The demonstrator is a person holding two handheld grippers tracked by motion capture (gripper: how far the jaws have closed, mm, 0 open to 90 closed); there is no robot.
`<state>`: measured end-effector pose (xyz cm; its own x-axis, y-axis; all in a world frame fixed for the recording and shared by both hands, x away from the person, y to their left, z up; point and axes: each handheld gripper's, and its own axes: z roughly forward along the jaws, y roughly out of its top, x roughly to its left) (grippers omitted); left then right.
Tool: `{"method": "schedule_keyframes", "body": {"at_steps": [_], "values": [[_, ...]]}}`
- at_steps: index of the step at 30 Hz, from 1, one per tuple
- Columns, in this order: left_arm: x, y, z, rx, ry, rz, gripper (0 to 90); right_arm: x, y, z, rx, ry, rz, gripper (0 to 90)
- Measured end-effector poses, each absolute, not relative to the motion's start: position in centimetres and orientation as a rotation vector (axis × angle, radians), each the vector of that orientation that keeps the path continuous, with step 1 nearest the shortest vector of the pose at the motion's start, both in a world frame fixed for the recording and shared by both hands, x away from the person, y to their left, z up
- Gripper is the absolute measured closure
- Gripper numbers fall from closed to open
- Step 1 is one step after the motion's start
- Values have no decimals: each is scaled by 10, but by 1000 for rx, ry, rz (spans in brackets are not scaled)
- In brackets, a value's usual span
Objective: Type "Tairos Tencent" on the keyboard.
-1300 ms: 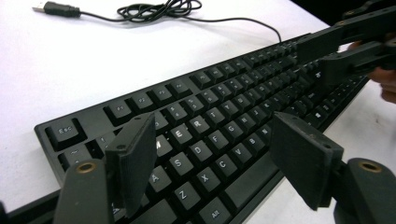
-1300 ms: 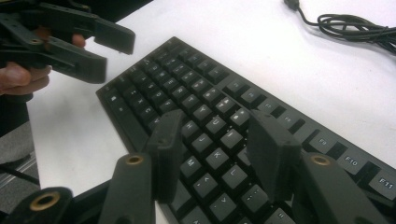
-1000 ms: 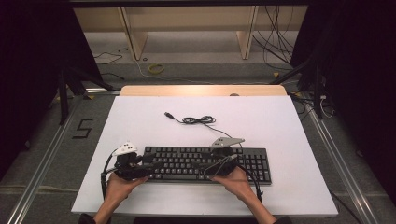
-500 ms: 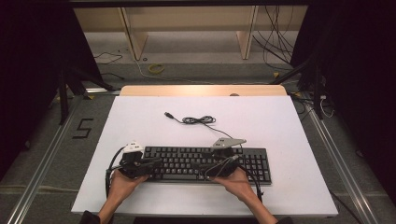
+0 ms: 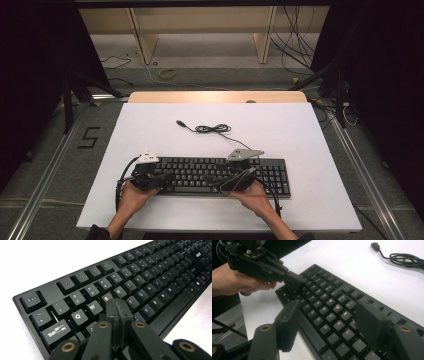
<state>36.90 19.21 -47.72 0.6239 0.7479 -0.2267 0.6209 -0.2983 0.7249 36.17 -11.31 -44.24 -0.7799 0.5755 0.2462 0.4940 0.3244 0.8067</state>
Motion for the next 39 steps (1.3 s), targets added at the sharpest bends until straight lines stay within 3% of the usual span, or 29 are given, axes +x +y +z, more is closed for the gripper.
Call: {"method": "schedule_keyframes", "body": {"at_steps": [25,39], "values": [[369,188,-480,2044,1088,190,889,361,-114,-441,994,2483,1465,365],[366,193,-473,1979,1059,177,691,362,-115,-441,1001,2479,1462,361]]}}
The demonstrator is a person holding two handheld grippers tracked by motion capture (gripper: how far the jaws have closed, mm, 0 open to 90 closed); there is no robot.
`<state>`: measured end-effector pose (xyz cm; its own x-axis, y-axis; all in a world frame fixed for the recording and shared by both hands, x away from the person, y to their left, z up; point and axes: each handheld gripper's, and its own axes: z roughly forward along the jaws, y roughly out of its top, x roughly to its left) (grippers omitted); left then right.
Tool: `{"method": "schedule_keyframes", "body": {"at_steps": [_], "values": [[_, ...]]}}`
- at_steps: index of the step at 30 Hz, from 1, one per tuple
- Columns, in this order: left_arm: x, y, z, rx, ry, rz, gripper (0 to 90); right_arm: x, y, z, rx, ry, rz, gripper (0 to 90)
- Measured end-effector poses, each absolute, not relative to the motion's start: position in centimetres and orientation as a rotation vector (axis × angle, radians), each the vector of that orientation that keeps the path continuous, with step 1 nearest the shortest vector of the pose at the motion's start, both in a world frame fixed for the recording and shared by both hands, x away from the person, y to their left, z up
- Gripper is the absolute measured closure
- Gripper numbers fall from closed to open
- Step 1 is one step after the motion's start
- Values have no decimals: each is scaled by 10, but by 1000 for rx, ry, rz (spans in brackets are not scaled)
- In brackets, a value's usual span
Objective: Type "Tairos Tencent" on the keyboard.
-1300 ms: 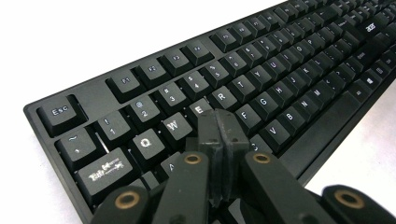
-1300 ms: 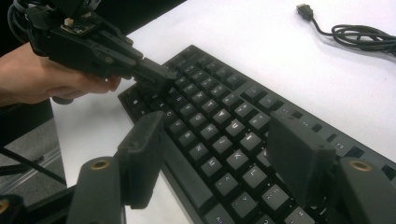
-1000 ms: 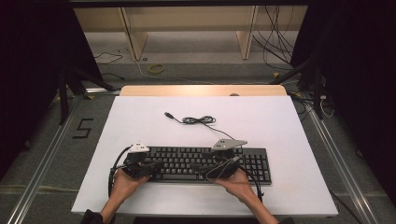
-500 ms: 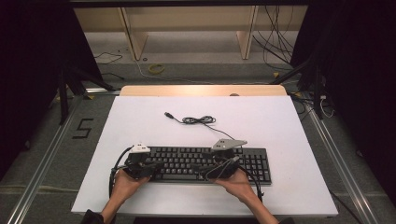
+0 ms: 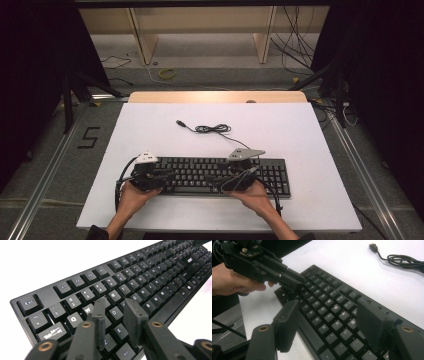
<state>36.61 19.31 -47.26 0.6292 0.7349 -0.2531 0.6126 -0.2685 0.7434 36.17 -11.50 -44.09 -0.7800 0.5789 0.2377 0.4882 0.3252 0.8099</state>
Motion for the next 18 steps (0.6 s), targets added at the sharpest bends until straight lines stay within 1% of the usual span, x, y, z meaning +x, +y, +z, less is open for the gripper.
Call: {"method": "schedule_keyframes", "body": {"at_steps": [9,11,15,18], "values": [[364,195,-470,1920,1060,187,481,361,-115,-441,1002,2479,1462,361],[363,196,-469,1903,1054,192,421,361,-114,-441,997,2478,1464,362],[360,198,-467,1879,1029,199,353,360,-111,-441,992,2484,1462,364],[358,199,-466,1865,1019,200,327,359,-108,-443,987,2495,1456,368]]}}
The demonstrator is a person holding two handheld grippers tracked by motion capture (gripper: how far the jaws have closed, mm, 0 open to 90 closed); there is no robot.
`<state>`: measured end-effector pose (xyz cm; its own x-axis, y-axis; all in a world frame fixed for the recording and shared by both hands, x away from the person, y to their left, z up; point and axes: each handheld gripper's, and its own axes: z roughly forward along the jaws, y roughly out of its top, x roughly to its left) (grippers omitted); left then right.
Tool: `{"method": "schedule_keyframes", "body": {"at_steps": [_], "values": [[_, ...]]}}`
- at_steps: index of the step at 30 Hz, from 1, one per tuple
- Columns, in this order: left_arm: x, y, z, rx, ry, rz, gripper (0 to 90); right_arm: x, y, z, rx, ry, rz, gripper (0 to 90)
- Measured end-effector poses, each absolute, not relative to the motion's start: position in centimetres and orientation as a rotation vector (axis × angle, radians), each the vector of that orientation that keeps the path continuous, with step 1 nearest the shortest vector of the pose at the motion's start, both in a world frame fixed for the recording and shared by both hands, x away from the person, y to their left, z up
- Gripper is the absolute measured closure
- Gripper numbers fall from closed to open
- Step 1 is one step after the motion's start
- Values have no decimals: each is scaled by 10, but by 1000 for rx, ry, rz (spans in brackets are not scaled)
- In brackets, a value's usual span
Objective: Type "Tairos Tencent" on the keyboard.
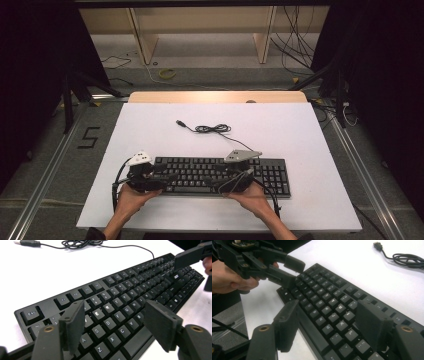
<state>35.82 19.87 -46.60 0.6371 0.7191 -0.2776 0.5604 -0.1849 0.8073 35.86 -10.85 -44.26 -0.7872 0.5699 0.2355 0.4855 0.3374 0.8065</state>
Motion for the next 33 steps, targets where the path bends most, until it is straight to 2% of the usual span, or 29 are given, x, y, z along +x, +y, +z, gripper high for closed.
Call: {"method": "schedule_keyframes", "body": {"at_steps": [7,21,33], "values": [[353,201,-463,1839,1010,203,309,356,-101,-446,972,2512,1444,416],[348,205,-461,1807,1015,200,294,352,-86,-455,928,2555,1393,667],[343,206,-461,1801,1012,193,288,351,-76,-462,899,2591,1355,818]]}}
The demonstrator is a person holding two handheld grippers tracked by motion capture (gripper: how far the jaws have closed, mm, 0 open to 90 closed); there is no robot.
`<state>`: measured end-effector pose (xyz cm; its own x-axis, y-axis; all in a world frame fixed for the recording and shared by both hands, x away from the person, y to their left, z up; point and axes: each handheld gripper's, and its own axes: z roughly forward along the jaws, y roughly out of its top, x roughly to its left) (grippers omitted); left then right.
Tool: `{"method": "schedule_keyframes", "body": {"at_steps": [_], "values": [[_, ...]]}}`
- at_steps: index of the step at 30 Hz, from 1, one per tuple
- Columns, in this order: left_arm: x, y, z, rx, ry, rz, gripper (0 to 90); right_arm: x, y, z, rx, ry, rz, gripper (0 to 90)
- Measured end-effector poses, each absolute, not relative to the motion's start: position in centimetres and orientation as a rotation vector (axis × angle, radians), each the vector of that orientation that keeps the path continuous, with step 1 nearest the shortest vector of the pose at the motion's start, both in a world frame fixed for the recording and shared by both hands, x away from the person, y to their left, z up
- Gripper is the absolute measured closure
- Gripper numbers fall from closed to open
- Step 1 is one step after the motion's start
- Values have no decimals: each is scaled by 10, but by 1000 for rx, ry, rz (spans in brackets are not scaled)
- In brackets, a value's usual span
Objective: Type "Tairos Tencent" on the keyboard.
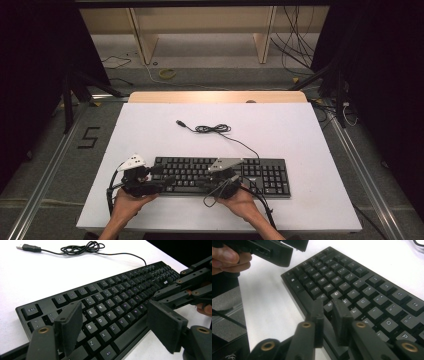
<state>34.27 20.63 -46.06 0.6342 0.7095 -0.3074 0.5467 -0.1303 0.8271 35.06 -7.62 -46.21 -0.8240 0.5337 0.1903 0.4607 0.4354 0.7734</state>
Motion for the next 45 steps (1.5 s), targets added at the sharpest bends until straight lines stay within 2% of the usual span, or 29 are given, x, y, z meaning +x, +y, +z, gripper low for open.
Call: {"method": "schedule_keyframes", "body": {"at_steps": [11,45], "values": [[339,208,-461,1810,1009,187,286,352,-68,-469,889,2616,1313,899],[335,210,-463,1812,1015,175,283,356,-57,-484,907,2651,1217,900]]}}
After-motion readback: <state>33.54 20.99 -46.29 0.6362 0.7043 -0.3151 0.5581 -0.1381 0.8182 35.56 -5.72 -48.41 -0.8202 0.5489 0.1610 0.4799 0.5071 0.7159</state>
